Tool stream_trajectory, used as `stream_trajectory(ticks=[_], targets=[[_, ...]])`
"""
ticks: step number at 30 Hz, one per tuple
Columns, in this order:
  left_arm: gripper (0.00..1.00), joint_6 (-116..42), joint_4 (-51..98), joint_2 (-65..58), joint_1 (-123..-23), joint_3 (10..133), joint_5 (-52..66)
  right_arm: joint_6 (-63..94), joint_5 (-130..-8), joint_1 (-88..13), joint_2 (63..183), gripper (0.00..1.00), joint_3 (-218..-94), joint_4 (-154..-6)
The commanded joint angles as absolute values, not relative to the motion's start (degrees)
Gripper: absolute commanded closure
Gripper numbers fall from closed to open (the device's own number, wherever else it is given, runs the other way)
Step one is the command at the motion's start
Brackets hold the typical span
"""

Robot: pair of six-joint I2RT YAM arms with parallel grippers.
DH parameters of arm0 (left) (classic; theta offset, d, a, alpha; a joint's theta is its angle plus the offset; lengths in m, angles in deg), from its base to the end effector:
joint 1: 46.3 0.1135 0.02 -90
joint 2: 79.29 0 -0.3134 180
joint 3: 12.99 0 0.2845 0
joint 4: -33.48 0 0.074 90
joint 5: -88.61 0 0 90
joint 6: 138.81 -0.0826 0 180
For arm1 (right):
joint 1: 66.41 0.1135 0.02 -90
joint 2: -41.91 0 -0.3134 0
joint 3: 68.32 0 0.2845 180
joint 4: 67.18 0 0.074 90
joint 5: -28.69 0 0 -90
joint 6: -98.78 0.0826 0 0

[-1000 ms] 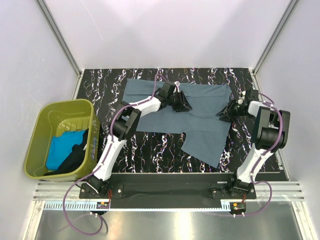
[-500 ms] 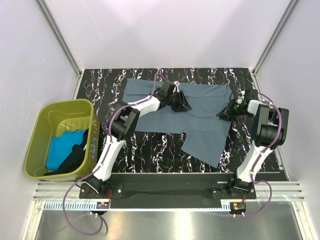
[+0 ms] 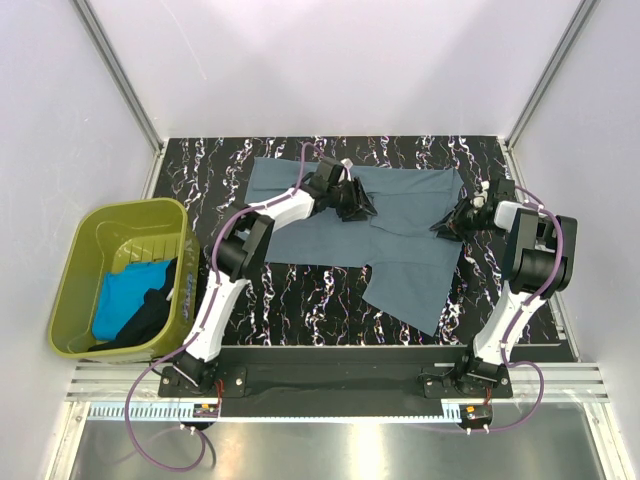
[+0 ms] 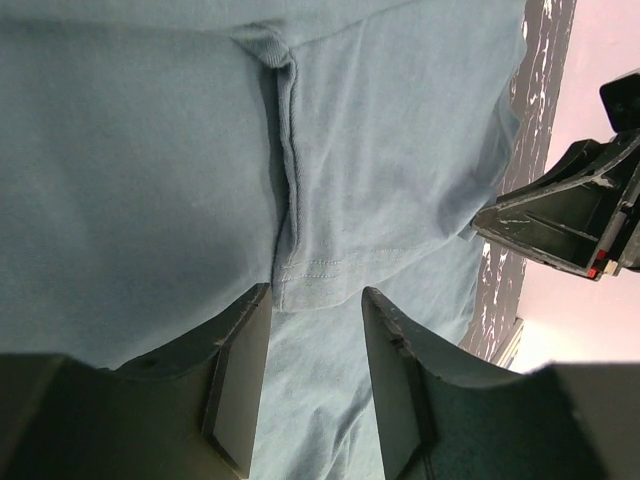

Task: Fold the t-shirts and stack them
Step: Fold the tshirt

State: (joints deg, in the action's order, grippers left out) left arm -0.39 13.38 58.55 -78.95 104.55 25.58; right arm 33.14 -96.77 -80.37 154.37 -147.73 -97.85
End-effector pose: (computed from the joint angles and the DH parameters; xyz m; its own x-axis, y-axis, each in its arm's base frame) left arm 0.5116 -0.3723 0.1295 -0.9394 -0.1899 -0.2855 0.1039 0.6359 -0.7647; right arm 0.4393 -0.0598 0.1213 -0.8145 0.5487 -0.1888 0.3108 0.6873 0.6565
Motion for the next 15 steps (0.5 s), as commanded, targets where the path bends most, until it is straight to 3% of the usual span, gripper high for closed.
stream_trajectory(ticks=[1, 10, 13, 15], targets=[[0.54, 0.67, 14.36, 59.66, -79.87, 106.41, 27.53, 33.74, -98.22, -79.69, 153.79, 0.67, -147.46, -96.14], [0.55, 0.85, 14.09, 61.16, -80.76, 107.20, 27.44, 34.18, -98.31, -79.33, 153.70, 0.69, -147.29, -95.87], [0.62, 1.11, 14.27, 61.43, -80.67, 107.47, 27.88, 34.44, -98.22, -79.33, 153.35, 0.74, -147.03, -95.96], [0.73, 0.76, 13.92, 60.90, -80.58, 107.73, 27.71, 34.62, -97.87, -79.33, 152.74, 0.78, -146.67, -95.88]])
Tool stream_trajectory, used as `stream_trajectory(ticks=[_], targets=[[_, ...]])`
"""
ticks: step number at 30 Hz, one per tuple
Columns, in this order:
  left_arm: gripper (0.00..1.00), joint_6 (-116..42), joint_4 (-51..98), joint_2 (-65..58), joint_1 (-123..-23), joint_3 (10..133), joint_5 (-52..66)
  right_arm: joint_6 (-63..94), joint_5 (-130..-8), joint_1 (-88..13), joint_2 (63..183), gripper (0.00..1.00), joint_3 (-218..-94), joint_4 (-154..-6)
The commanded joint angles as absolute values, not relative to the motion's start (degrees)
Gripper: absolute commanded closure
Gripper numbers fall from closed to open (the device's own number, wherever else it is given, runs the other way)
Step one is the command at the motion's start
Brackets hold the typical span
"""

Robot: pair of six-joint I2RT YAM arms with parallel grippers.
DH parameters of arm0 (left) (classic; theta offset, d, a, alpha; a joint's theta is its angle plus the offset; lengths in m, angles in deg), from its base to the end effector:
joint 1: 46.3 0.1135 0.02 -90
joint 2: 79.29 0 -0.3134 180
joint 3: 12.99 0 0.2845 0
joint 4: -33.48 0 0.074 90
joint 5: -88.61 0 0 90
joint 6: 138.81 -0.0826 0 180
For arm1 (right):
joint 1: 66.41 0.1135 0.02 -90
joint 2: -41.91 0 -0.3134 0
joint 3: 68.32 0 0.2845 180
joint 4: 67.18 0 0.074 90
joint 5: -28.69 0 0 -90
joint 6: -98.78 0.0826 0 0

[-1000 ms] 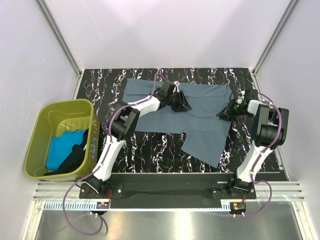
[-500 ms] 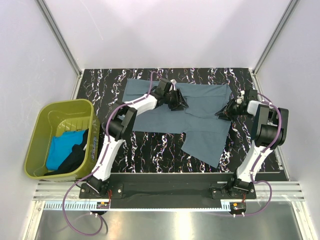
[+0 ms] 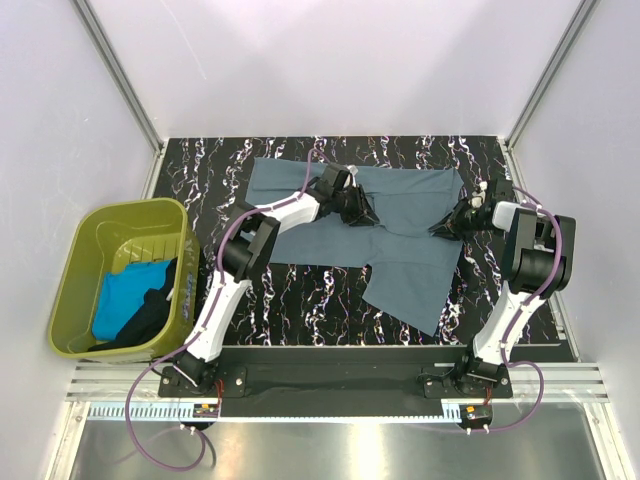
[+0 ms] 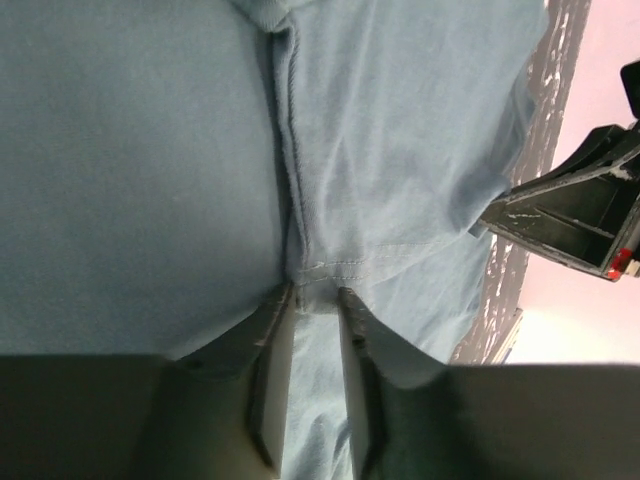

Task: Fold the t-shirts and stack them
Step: Fold the tshirt

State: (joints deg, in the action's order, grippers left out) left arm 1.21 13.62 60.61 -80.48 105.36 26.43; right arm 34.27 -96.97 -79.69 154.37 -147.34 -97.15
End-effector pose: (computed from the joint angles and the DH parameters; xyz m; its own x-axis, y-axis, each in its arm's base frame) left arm 0.5034 -0.3884 0.1136 -0.9542 -0.1712 -0.2453 0.0860 0.6285 -0.7730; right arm 0.4396 -0.0543 0.1202 -0.8146 0.5515 -0.1797 0.3138 0.6795 0.6632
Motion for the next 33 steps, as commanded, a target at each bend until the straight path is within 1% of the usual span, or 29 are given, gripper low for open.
stream_trajectory(ticks=[1, 2, 4, 5, 6, 10, 15, 25, 30, 32, 33], targets=[[0.76, 0.32, 13.74, 60.72, -80.49, 107.82, 27.18, 34.88, -97.70, -79.33, 152.13, 0.80, -146.50, -96.05], [0.83, 0.15, 13.48, 60.46, -80.40, 108.51, 26.92, 35.14, -97.52, -79.33, 151.77, 0.86, -146.50, -96.31], [0.90, 0.41, 12.95, 60.37, -79.79, 109.40, 27.09, 36.37, -97.61, -79.33, 150.55, 0.92, -146.50, -96.58], [0.94, 0.32, 12.52, 60.37, -79.70, 110.01, 27.09, 36.64, -97.69, -79.33, 150.11, 0.99, -146.50, -97.45], [1.00, 0.32, 11.90, 60.20, -79.53, 110.80, 27.70, 37.16, -97.35, -79.33, 149.49, 1.00, -146.41, -98.15], [1.00, -1.00, 10.84, 57.48, -79.09, 110.63, 26.39, 39.71, -97.69, -79.33, 146.68, 1.00, -145.09, -100.09], [1.00, -1.61, 9.79, 56.51, -78.91, 110.02, 26.65, 41.82, -97.87, -79.33, 145.88, 1.00, -144.56, -102.46], [1.00, -2.49, 9.00, 54.92, -78.56, 108.17, 26.56, 46.48, -96.29, -79.33, 142.19, 1.00, -139.12, -103.17], [1.00, -2.49, 7.94, 55.54, -78.56, 108.44, 27.53, 45.43, -93.75, -79.51, 144.29, 1.00, -139.73, -103.17], [1.00, -2.58, 7.24, 55.62, -78.47, 108.09, 28.32, 44.73, -93.30, -79.60, 145.44, 0.99, -140.25, -103.34], [1.00, -3.02, 6.63, 55.54, -78.38, 107.91, 28.93, 44.38, -92.52, -79.69, 146.05, 0.96, -140.43, -103.78]])
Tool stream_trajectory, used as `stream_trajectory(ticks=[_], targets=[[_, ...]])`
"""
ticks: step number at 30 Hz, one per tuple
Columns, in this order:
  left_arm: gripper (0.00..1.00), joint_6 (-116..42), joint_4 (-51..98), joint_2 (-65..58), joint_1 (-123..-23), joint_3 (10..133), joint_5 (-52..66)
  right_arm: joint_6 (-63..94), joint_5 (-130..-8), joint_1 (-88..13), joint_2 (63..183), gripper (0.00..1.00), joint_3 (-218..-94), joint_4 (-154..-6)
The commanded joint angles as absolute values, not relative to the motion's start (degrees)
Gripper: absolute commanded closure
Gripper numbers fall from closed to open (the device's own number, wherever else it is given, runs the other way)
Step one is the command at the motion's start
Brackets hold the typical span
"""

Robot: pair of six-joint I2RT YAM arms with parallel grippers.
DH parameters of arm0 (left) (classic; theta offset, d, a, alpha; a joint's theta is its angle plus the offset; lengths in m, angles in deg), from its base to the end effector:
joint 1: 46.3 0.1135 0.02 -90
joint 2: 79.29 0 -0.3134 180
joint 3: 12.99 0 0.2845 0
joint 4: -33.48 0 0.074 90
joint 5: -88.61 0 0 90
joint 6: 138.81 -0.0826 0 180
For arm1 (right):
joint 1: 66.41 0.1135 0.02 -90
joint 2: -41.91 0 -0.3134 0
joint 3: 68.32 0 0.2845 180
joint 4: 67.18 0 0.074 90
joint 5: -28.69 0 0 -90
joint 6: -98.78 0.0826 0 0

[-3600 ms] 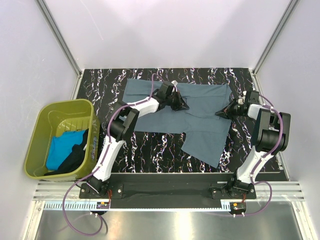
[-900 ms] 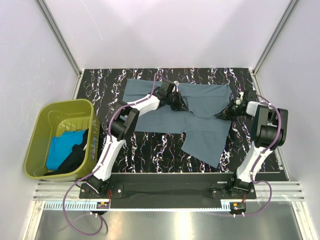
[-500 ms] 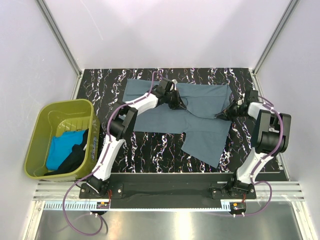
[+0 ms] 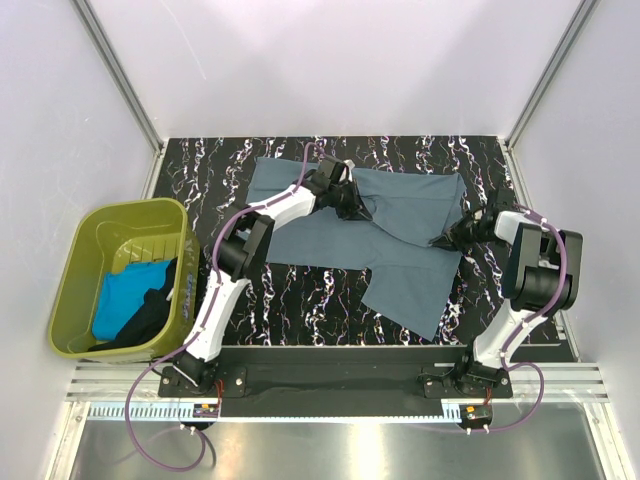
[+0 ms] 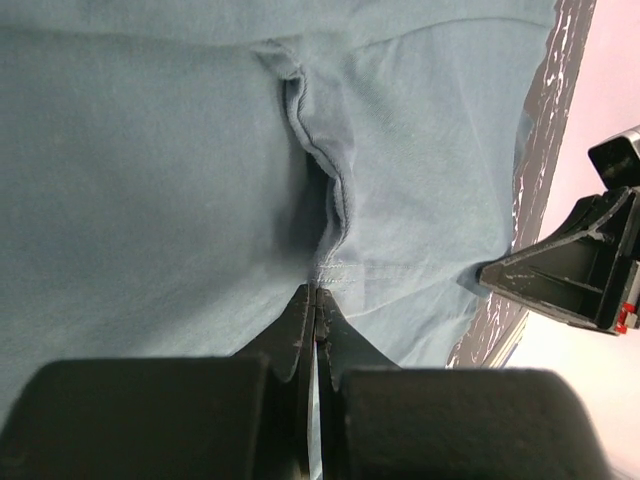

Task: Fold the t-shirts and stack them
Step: Fold the tshirt

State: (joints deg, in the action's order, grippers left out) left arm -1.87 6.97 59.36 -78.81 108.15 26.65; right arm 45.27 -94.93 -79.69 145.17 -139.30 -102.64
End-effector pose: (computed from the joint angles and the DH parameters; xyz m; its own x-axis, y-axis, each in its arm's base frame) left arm 0.5123 -0.3725 0.1329 -0.9550 -0.1561 -0.2523 0.0903 0.6570 -0.7484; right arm 0.3867 -0.0443 0.1345 -0.7318 0.6815 0.0002 0.5253 0.5639 0.6372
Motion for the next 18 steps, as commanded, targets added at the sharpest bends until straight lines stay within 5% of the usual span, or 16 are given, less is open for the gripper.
stream_trajectory(ticks=[1, 8, 10, 18], targets=[[1.00, -3.37, 5.75, 55.10, -78.30, 107.56, 28.94, 44.02, -91.81, -79.77, 146.41, 0.95, -140.69, -104.66], [0.80, -8.72, 0.83, 48.34, -75.22, 99.92, 28.59, 39.28, -83.21, -79.86, 141.58, 0.68, -141.92, -114.22], [0.69, -11.80, -0.84, 45.01, -73.55, 98.68, 28.06, 37.70, -82.06, -79.86, 140.70, 0.67, -145.17, -115.99], [0.64, -17.70, -3.75, 41.47, -64.50, 96.48, 26.83, 35.06, -79.59, -79.25, 150.01, 0.44, -162.32, -116.80]])
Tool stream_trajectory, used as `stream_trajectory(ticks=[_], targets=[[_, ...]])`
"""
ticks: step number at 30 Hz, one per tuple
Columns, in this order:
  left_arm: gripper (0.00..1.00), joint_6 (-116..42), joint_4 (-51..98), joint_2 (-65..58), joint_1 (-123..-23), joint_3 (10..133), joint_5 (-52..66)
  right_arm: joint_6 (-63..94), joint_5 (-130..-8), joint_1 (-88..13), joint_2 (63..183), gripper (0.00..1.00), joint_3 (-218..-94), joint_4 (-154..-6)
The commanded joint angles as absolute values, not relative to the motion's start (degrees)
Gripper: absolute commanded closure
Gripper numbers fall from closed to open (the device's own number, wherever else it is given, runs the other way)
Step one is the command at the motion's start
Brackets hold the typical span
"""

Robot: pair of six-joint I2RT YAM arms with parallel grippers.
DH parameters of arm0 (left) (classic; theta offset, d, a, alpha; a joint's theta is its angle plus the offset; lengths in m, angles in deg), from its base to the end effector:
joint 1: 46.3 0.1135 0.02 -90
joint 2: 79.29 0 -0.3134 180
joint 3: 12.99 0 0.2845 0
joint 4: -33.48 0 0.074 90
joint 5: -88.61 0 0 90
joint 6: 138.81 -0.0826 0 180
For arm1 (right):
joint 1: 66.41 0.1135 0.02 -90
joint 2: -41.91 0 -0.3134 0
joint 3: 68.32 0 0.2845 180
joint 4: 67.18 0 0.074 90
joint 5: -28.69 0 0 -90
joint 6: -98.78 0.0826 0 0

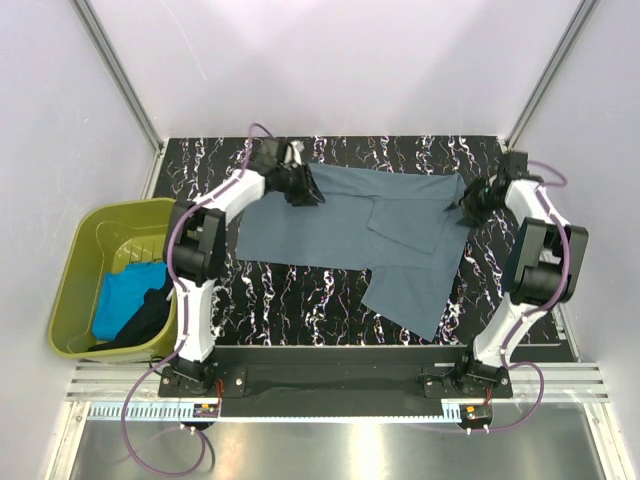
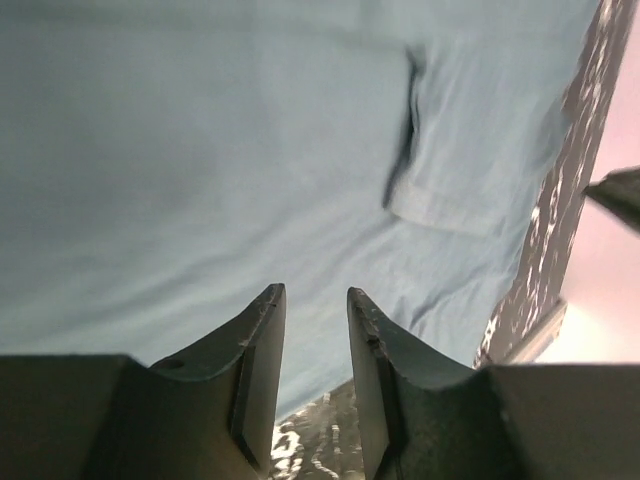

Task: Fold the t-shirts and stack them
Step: Fold the tshirt

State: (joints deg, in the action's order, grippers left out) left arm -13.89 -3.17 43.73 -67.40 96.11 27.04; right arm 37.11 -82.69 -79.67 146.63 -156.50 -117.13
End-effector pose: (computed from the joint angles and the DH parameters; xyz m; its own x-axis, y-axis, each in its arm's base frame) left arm 0.5084 -0.2383 0.1946 -0.9336 -0.1793 -0.3103 0.0784 0.7426 -0.6651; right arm 0.4279 -0.0699 0.1972 -0.7515 0.6311 -0.1925 0.4870 0.7274 0.4836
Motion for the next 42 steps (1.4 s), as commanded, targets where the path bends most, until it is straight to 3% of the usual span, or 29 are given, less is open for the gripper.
stream_trajectory(ticks=[1, 4, 5, 6, 10, 21, 26, 30, 33, 34, 38, 42], targets=[[0.64, -17.61, -3.84, 42.61, -63.63, 97.00, 26.91, 35.32, -78.98, -78.81, 152.28, 0.42, -164.93, -116.36], [0.64, -16.21, -3.92, 44.89, -60.46, 99.29, 26.48, 37.24, -77.48, -78.46, 155.36, 0.44, -168.20, -113.02], [0.64, -16.03, -3.58, 45.51, -59.84, 100.60, 26.22, 38.04, -77.74, -78.37, 156.42, 0.49, -169.16, -111.97], [0.64, -15.07, -3.49, 46.21, -58.71, 101.39, 26.13, 39.61, -78.27, -78.28, 158.69, 0.63, -171.17, -111.70], [0.65, -11.73, -2.61, 50.34, -55.89, 104.30, 25.34, 41.91, -78.36, -77.40, 163.98, 0.85, -175.49, -110.47], [0.68, -5.30, -0.67, 59.65, -50.26, 111.41, 25.42, 44.19, -75.90, -76.17, 178.82, 0.88, -190.77, -109.67], [0.68, -5.48, -0.59, 60.20, -49.99, 113.62, 26.04, 44.02, -77.74, -76.00, 185.51, 0.84, -201.23, -113.53], [0.67, -7.32, -0.76, 53.89, -50.08, 110.03, 25.51, 41.13, -77.40, -74.94, 187.89, 0.72, -216.58, -123.89], [0.63, -8.81, -1.99, 44.58, -50.60, 102.83, 23.24, 39.37, -74.14, -74.24, 183.62, 0.51, -220.59, -133.74], [0.61, -9.34, -2.25, 39.24, -50.87, 100.46, 22.70, 39.01, -74.14, -74.24, 181.67, 0.42, -219.20, -134.63], [0.61, -12.95, -5.67, 26.65, -53.33, 85.98, 17.88, 38.22, -71.42, -74.15, 169.73, 0.28, -206.12, -136.74], [0.62, -12.96, -10.07, 14.53, -57.36, 74.44, 6.31, 40.33, -73.43, -72.66, 154.90, 0.24, -186.55, -133.76]])
